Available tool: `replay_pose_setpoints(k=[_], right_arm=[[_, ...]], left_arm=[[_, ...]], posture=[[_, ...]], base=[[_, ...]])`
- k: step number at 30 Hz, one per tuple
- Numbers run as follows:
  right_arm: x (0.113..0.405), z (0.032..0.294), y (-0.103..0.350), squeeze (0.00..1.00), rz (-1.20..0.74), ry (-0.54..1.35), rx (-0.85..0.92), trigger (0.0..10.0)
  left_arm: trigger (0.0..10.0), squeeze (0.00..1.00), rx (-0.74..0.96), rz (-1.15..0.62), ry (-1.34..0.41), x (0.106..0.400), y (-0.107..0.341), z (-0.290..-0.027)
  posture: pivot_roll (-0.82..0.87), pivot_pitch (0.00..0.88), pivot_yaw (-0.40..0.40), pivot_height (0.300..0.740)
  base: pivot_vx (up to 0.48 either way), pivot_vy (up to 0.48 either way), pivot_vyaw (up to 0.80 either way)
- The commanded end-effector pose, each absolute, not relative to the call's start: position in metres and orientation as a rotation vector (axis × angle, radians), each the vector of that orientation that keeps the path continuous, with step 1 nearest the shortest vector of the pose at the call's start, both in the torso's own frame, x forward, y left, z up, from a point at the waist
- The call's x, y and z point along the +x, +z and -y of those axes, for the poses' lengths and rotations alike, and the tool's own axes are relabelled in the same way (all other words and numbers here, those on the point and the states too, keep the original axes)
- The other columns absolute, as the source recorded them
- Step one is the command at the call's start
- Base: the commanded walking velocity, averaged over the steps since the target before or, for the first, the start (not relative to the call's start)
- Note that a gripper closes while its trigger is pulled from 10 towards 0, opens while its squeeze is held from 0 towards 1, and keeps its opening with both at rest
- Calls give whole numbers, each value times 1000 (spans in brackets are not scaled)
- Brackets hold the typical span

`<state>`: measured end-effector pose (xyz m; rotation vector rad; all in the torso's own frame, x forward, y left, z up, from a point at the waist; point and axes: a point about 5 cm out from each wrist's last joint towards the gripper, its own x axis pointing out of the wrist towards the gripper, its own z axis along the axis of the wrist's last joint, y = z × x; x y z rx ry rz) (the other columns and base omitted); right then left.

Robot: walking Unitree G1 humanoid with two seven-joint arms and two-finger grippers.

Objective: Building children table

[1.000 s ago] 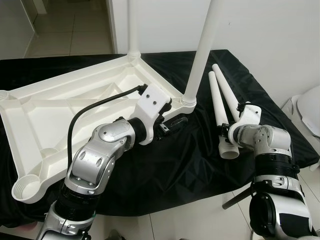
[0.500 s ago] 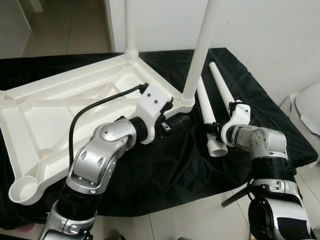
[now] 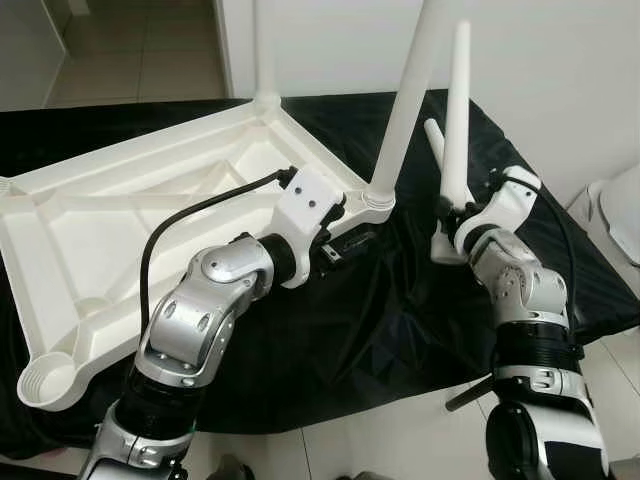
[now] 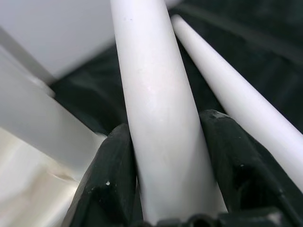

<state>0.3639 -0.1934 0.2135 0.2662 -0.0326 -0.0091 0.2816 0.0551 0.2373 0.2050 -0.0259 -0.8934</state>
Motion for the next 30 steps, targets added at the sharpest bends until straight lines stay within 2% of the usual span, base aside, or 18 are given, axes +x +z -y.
replay_pose_setpoints(k=[1, 2, 3, 4, 5, 12, 14, 15, 16, 19, 23, 26, 30], right_arm=[[363, 191, 240, 0, 179, 31, 292, 10000], [360, 188, 254, 0, 283, 76, 322, 10000], [360, 188, 254, 0, 283, 76, 322, 10000], [352, 179, 282, 0, 483, 186, 345, 10000], [349, 175, 290, 0, 541, 222, 354, 10000], [341, 161, 314, 0, 704, 306, 339, 10000], [334, 145, 327, 0, 772, 401, 309, 10000], [334, 145, 327, 0, 772, 401, 309, 10000], [330, 130, 328, 0, 787, 494, 262, 10000], [328, 118, 320, 0, 772, 575, 200, 10000], [327, 115, 316, 0, 768, 608, 174, 10000], [325, 104, 279, 0, 637, 734, 79, 10000], [325, 105, 269, 0, 604, 745, 63, 10000]], left_arm=[[10000, 0, 210, 42, -819, 285, 239, -56], [10000, 0, 206, 42, -820, 286, 239, -56], [10000, 0, 206, 42, -820, 286, 239, -56], [10000, 0, 192, 45, -825, 287, 240, -58], [10000, 0, 184, 45, -823, 288, 241, -60], [10000, 0, 177, 63, -810, 293, 245, -70], [10000, 0, 168, 80, -799, 296, 249, -77], [10000, 0, 168, 80, -799, 296, 249, -77], [10000, 0, 146, 99, -793, 299, 253, -82], [10000, 0, 121, 121, -792, 300, 257, -85], [10000, 0, 114, 129, -792, 300, 258, -86], [10000, 0, 125, 155, -800, 300, 265, -93], [10000, 0, 115, 164, -812, 299, 267, -96]], posture=[[-55, 67, -14, 740], [-54, 65, -13, 740], [-54, 65, -13, 740], [-53, 62, -13, 740], [-52, 58, -13, 740], [-45, 52, -13, 740], [-41, 50, -10, 740], [-41, 50, -10, 740], [-38, 49, -9, 740], [-38, 50, -10, 740], [-38, 50, -10, 740], [-35, 53, -16, 740], [-33, 54, -19, 740]], base=[[0, 0, 0], [0, 0, 0], [0, 0, 0], [0, 0, 0], [0, 0, 0], [0, 0, 0], [0, 0, 0], [0, 0, 0], [0, 0, 0], [0, 0, 0], [0, 0, 0], [0, 0, 0], [0, 0, 0]])
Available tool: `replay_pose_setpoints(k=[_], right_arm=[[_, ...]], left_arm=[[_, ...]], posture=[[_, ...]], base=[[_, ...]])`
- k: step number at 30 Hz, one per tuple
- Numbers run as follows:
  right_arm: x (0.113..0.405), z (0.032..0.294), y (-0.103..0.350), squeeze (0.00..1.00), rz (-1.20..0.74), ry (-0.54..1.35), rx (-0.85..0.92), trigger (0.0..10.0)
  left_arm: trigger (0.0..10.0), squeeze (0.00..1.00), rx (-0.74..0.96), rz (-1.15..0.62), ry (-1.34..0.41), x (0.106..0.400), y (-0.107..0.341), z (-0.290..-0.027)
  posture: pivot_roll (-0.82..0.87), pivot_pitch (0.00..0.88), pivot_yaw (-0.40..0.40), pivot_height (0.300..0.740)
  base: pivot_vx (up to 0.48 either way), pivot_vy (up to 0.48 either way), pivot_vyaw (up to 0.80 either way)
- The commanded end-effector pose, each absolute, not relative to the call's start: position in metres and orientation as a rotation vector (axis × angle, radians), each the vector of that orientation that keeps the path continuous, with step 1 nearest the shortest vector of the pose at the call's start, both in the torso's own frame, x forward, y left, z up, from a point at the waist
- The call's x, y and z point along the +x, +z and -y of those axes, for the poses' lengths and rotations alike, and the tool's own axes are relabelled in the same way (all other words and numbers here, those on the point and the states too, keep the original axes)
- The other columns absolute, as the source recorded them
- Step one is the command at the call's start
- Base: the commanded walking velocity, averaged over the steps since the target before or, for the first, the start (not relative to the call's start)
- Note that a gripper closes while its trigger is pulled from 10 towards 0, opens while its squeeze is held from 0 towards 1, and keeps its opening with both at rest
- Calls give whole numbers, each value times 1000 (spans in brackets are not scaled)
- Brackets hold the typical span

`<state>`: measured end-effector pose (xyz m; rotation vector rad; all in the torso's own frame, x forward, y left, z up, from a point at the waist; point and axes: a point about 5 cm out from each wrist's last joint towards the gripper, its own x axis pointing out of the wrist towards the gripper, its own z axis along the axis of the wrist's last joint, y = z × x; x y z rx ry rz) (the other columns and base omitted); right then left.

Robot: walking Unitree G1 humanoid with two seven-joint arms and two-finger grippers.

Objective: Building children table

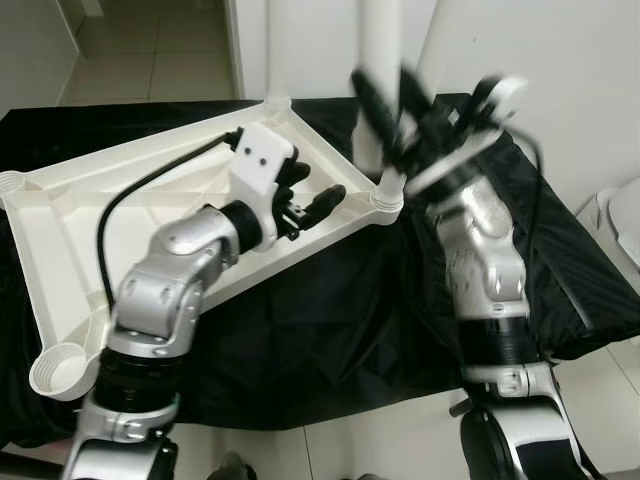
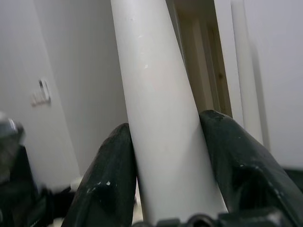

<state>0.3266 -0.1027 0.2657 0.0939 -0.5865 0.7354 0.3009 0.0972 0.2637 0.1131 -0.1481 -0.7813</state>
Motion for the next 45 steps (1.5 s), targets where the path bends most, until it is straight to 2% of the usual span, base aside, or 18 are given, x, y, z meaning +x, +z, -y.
replay_pose_setpoints(k=[1, 2, 3, 9, 13, 21, 22, 23, 24, 30, 35, 45], right_arm=[[325, 105, 266, 0, 596, 745, 55, 10000], [325, 105, 266, 0, 596, 745, 55, 10000], [324, 108, 260, 0, 578, 746, 44, 10000], [323, 117, 244, 0, 525, 748, 13, 10000], [321, 122, 234, 0, 495, 761, -22, 10000], [320, 120, 230, 0, 489, 782, -39, 10000], [320, 120, 230, 0, 490, 786, -41, 10000], [320, 120, 230, 0, 490, 786, -41, 10000], [319, 118, 229, 0, 492, 797, -42, 10000], [318, 114, 229, 0, 496, 820, -37, 10000], [313, 105, 222, 0, 476, 879, -37, 10000], [304, 102, 208, 0, 429, 938, -62, 10000]], left_arm=[[10000, 0, 108, 168, -821, 299, 268, -97], [10000, 0, 108, 168, -821, 299, 268, -97], [10000, 1000, 90, 168, -839, 298, 268, -99], [10000, 1000, 15, 161, -931, 291, 269, -105], [10000, 1000, -92, 192, -1062, 281, 278, -111], [10000, 1000, -221, 208, -1087, 286, 287, -115], [10000, 749, -249, 210, -1111, 285, 288, -113], [10000, 749, -249, 210, -1111, 285, 288, -113], [10000, 0, -288, 197, -1136, 285, 289, -109], [10000, 0, -332, 156, -1112, 291, 287, -104], [10000, 0, -451, 116, -1047, 307, 286, -100], [10000, 0, -480, 140, -963, 328, 303, -109]], posture=[[-33, 54, -19, 740], [-33, 54, -19, 740], [-31, 54, -21, 740], [-28, 54, -23, 740], [-26, 54, -24, 740], [-28, 52, -17, 740], [-28, 52, -17, 740], [-28, 52, -17, 740], [-27, 52, -15, 740], [-27, 51, -14, 740], [-27, 48, -14, 740], [-32, 43, -5, 740]], base=[[0, 0, 0], [0, 0, 0], [0, 0, 0], [0, 0, 0], [0, 0, 0], [0, 0, 0], [0, 0, 0], [0, 0, 0], [0, 0, 0], [0, 0, 0], [0, 0, 0], [0, 0, 0]])
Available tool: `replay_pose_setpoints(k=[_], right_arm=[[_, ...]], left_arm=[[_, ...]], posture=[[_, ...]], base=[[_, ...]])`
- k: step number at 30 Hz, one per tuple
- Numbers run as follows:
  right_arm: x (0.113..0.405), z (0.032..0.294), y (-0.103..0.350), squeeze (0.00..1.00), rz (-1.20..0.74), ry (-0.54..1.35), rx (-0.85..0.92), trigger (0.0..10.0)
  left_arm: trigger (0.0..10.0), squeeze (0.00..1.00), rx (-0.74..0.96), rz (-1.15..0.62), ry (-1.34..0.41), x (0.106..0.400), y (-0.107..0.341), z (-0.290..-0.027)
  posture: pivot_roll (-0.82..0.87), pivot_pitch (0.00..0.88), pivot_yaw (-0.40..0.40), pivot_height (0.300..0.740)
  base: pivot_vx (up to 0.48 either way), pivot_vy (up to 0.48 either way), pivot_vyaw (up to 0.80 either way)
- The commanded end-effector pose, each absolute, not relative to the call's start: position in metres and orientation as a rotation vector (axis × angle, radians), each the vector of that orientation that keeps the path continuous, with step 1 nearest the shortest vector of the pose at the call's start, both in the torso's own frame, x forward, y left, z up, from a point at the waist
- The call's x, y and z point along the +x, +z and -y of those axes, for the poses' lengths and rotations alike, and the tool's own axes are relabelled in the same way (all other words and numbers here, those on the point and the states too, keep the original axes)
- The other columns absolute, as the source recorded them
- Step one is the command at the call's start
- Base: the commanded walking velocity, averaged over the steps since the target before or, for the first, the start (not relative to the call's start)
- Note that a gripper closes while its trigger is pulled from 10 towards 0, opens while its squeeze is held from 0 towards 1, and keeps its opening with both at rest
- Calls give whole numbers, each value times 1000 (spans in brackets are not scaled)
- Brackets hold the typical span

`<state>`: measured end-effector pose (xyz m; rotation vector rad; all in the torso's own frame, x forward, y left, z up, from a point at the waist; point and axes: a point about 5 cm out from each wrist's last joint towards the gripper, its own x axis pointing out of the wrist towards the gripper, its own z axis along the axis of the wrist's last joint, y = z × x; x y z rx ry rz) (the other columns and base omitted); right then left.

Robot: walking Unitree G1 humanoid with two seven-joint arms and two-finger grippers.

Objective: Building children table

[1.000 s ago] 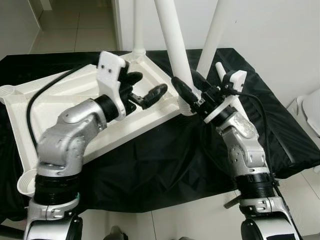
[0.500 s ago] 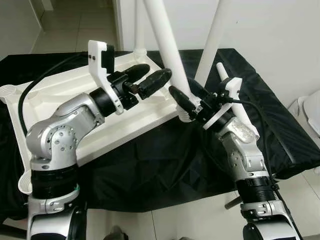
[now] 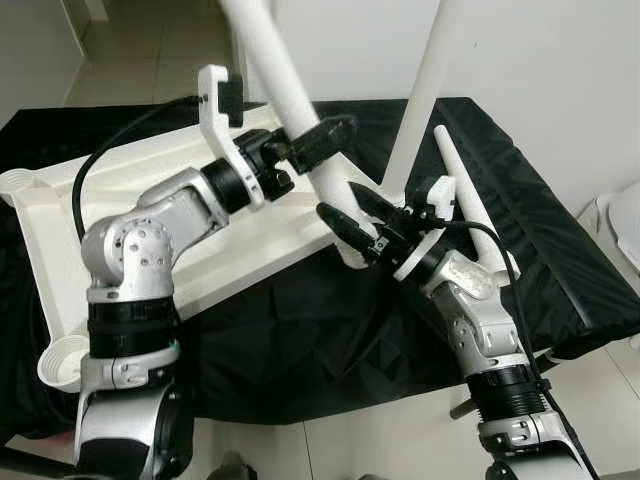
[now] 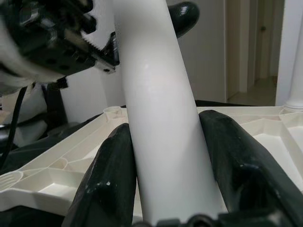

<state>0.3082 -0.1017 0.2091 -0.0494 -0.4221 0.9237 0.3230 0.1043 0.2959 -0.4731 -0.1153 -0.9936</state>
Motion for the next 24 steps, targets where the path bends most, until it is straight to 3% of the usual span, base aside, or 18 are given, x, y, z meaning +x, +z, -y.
replay_pose_setpoints(k=[1, 12, 13, 19, 20, 21, 24], right_arm=[[303, 101, 206, 0, 423, 942, -65, 10000], [298, 106, 197, 0, 396, 917, -64, 10000], [296, 111, 191, 0, 379, 884, -63, 10000], [296, 114, 187, 0, 355, 857, -58, 10000], [297, 114, 187, 47, 348, 856, -59, 10000], [298, 115, 187, 1000, 340, 848, -49, 10000], [302, 116, 190, 1000, 339, 841, -46, 10000]], left_arm=[[10000, 0, -478, 144, -940, 332, 306, -113], [10000, 0, -458, 159, -844, 348, 322, -136], [0, 0, -477, 158, -839, 348, 323, -139], [0, 0, -477, 153, -881, 344, 322, -130], [0, 0, -472, 154, -882, 343, 322, -127], [0, 0, -471, 152, -881, 342, 323, -123], [0, 0, -470, 145, -909, 338, 326, -113]], posture=[[-32, 43, -5, 740], [-24, 38, -2, 740], [-27, 30, 5, 740], [-31, 27, 7, 740], [-30, 26, 7, 740], [-29, 26, 6, 740], [-26, 21, 2, 740]], base=[[0, 0, 0], [0, 0, 0], [0, 0, 0], [0, 0, 0], [0, 0, 0], [0, 0, 0], [0, 0, 0]])
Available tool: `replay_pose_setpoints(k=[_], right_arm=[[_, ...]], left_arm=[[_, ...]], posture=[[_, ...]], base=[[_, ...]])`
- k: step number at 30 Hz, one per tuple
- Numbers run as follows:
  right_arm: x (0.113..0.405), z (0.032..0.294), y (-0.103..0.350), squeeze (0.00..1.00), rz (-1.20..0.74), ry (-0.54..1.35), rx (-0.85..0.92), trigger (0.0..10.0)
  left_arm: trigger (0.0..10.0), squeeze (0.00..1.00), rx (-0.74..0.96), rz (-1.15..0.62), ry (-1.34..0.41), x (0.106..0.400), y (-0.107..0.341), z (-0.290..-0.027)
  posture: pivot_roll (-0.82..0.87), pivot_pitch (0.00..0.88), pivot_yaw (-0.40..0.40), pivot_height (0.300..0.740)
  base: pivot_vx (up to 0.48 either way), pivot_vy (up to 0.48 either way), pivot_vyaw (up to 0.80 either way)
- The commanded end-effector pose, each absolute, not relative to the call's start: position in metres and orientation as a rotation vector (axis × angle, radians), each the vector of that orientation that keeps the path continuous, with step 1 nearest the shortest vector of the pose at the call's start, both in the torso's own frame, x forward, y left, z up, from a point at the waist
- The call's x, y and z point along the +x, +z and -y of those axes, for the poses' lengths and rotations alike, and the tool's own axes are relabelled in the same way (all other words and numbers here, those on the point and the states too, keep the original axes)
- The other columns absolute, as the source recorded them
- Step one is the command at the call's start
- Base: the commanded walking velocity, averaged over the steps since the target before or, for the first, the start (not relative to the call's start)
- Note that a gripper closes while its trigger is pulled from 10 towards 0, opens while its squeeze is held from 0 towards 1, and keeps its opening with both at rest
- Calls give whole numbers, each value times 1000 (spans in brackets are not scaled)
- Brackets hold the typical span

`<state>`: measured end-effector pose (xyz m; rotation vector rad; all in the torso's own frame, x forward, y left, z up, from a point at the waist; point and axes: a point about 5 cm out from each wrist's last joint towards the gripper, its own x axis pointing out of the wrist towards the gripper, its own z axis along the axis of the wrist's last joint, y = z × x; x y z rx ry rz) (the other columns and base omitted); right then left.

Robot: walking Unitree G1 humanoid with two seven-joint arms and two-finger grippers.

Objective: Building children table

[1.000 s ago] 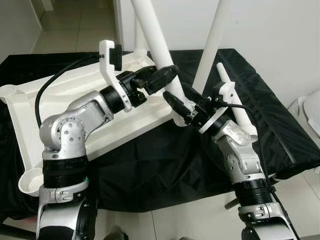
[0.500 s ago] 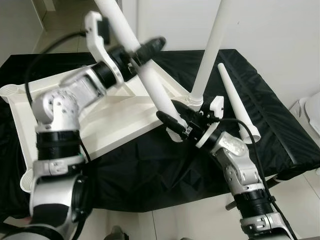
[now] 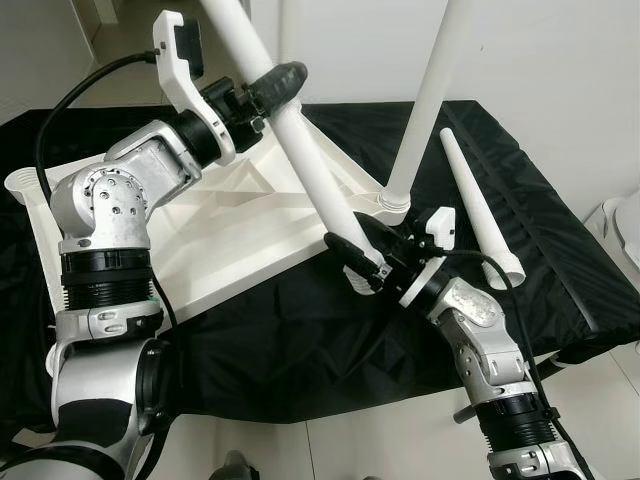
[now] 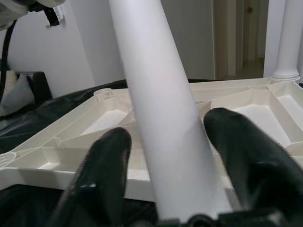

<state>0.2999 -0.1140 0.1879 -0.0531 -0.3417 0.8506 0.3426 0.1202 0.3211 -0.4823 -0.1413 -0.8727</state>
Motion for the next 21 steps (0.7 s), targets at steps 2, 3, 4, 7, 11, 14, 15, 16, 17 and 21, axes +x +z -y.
replay_pose_setpoints(k=[2, 3, 4, 7, 11, 14, 15, 16, 17, 21], right_arm=[[303, 117, 191, 1000, 339, 841, -45, 10000], [303, 117, 191, 1000, 339, 841, -45, 10000], [304, 117, 192, 1000, 340, 845, -49, 10000], [307, 118, 195, 1000, 346, 845, -77, 10000], [311, 117, 197, 1000, 330, 839, -99, 10000], [314, 116, 197, 353, 297, 841, -109, 10000], [317, 116, 197, 0, 256, 841, -136, 10000], [317, 116, 197, 0, 256, 841, -136, 10000], [317, 116, 197, 0, 256, 841, -136, 10000], [332, 116, 201, 0, 110, 824, -256, 10000]], left_arm=[[0, 0, -470, 141, -918, 336, 326, -109], [0, 0, -470, 141, -918, 336, 326, -109], [0, 0, -467, 146, -929, 333, 328, -106], [0, 0, -473, 156, -941, 330, 332, -101], [0, 0, -450, 183, -960, 322, 339, -93], [0, 0, -413, 204, -979, 317, 344, -89], [10000, 0, -372, 227, -991, 312, 350, -84], [10000, 0, -372, 227, -991, 312, 350, -84], [10000, 0, -372, 227, -991, 312, 350, -84], [10000, 0, -230, 304, -1007, 297, 361, -70]], posture=[[-24, 21, 0, 740], [-24, 21, 0, 740], [-24, 21, -1, 740], [-19, 16, -8, 740], [-14, 11, -17, 740], [-14, 8, -21, 740], [-13, 6, -24, 740], [-13, 6, -24, 740], [-13, 6, -24, 740], [-19, 0, -31, 740]], base=[[0, 0, 0], [0, 0, 0], [0, 0, 0], [0, 0, 0], [0, 0, 0], [0, 0, 0], [0, 0, 0], [0, 0, 0], [0, 0, 0], [0, 0, 0]])
